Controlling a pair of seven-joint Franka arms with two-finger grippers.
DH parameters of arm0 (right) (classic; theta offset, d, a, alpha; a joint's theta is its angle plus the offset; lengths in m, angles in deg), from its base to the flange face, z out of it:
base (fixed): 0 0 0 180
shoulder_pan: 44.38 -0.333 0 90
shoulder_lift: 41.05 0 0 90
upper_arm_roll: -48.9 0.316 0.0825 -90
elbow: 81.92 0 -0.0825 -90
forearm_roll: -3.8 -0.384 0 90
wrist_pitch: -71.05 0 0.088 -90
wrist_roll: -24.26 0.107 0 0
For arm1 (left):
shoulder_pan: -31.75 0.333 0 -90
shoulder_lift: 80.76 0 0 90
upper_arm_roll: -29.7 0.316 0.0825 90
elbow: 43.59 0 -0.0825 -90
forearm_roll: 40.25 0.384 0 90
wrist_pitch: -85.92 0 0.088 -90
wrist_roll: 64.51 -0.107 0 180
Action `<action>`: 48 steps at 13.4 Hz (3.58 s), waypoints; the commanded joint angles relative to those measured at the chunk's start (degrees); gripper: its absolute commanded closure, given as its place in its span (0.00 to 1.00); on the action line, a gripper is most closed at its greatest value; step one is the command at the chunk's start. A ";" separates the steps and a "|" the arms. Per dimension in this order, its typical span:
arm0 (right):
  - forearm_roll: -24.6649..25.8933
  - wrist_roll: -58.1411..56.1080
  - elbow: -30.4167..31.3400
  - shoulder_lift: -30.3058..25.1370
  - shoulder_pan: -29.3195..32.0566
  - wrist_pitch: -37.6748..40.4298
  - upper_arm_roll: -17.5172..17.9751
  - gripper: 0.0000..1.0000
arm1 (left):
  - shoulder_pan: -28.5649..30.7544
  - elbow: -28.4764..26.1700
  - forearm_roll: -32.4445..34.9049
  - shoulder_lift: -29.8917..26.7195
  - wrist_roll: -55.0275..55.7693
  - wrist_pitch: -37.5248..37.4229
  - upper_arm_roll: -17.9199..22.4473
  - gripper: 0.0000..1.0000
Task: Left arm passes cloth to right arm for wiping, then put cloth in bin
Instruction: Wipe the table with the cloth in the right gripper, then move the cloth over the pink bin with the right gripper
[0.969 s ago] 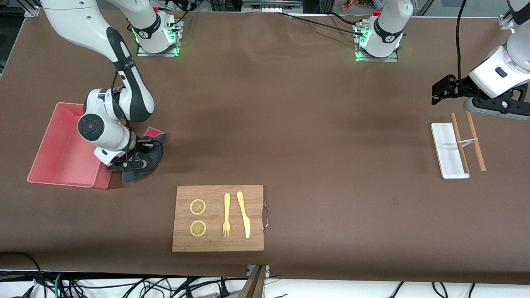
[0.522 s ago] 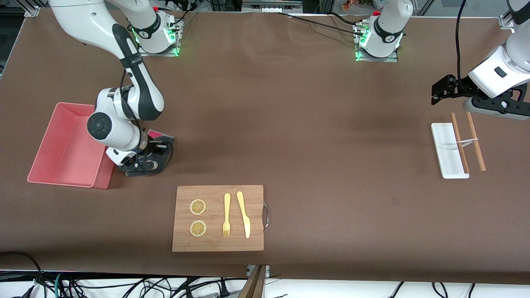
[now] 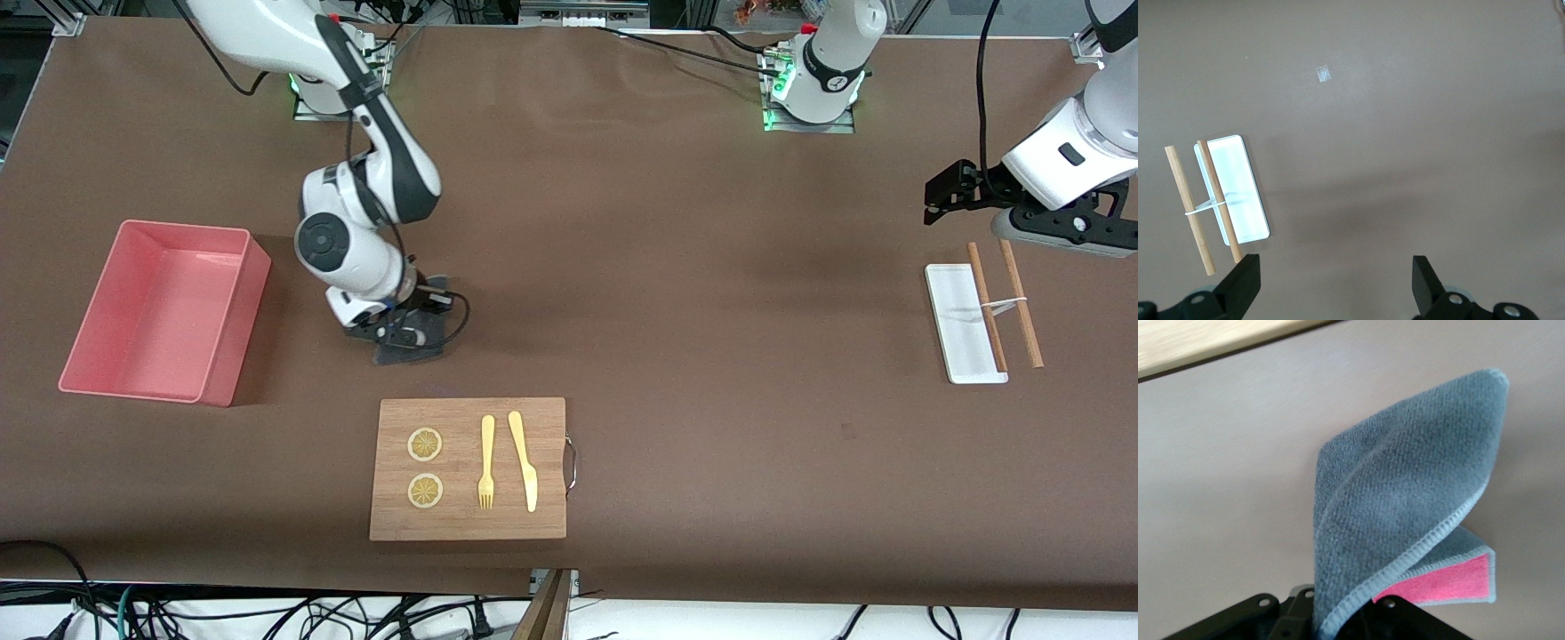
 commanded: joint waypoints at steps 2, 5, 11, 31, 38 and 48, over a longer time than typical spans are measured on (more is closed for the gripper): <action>-1.88 11.04 -4.26 1.04 -2.01 0.35 3.52 1.00 | -0.01 1.21 0.56 0.49 -0.20 -0.78 -0.72 0.00; -1.80 14.86 -7.26 1.39 -1.49 1.13 4.94 1.00 | -0.01 1.22 0.65 0.58 -0.20 -0.78 -0.64 0.00; -1.97 -1.55 -5.95 1.74 7.55 5.78 4.94 1.00 | -0.01 1.22 0.65 0.49 -0.20 -0.78 -0.64 0.00; 6.09 -52.29 -4.27 -6.24 30.07 22.03 -0.86 1.00 | -0.01 1.22 0.56 0.58 -0.20 -0.78 -0.64 0.00; 17.61 -52.99 -6.82 -20.22 30.07 35.85 -4.10 1.00 | 0.08 1.22 0.56 0.49 -0.29 -0.78 -0.64 0.00; 20.27 -57.39 -2.51 -17.15 32.26 26.63 -7.54 0.00 | 0.08 1.22 0.56 0.49 -0.37 -0.78 -0.55 0.00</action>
